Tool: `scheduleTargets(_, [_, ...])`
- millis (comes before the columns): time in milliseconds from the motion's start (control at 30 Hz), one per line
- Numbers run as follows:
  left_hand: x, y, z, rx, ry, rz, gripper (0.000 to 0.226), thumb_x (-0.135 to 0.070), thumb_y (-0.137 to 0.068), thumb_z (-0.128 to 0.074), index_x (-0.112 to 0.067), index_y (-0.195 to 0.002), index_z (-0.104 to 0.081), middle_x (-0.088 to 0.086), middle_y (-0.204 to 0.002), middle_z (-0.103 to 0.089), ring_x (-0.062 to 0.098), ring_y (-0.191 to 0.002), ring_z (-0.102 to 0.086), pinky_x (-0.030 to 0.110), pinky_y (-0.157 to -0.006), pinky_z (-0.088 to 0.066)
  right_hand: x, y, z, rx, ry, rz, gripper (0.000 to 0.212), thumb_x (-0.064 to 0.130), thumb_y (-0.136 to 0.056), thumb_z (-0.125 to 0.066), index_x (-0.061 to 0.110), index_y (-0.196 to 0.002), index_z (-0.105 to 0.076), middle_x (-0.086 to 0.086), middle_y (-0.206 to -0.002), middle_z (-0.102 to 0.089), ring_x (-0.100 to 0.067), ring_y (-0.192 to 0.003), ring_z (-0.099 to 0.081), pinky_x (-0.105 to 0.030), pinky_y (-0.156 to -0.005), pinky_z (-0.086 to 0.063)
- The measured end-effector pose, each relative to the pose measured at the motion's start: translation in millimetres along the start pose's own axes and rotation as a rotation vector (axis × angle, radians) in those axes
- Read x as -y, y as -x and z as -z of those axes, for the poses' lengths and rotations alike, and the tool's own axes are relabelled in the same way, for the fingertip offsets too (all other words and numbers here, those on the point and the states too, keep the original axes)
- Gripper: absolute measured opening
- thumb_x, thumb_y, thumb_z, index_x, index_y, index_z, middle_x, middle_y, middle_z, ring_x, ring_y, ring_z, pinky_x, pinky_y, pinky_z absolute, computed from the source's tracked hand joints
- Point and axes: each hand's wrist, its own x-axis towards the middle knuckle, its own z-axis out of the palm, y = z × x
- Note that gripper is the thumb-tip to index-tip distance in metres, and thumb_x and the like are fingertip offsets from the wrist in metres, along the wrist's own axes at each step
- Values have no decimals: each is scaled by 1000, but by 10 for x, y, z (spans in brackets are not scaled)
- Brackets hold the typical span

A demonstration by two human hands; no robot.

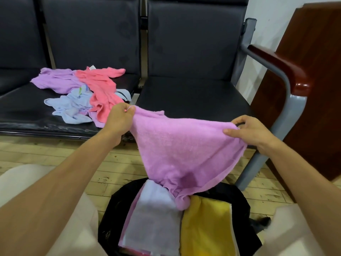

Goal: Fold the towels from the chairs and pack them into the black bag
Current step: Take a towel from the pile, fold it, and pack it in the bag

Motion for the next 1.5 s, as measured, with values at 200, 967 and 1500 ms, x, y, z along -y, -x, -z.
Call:
scheduleTargets(200, [33,19,-20,179,54,63,34,-28,-103,-39,-12,-74,-48,9,-81,-49,19,-78,-48,34,-75,-42,14,9,80,130,276,57,31,12,-78,-77,12,-108,-68,-3,-107,-63,-22,-102,-60,-42,-93,-52])
scheduleTargets(967, [-33,-48,211,324,33,136,36,-37,-87,-65,-2,-98,-65,12,-90,-69,20,-79,-65,33,-81,-53,16,6,165,23,-640,-309,26,22,-90,-66,8,-112,-68,-7,-106,-68,-22,-96,-64,-35,-75,-52])
scheduleTargets(1500, [-71,-86,227,17,217,169,22,-24,-85,-68,-5,-79,-60,16,-83,-55,27,-74,-53,59,-72,-52,-126,-16,-9,-256,390,221,15,10,-96,-54,5,-88,-66,-10,-79,-62,-24,-76,-59,-30,-66,-43])
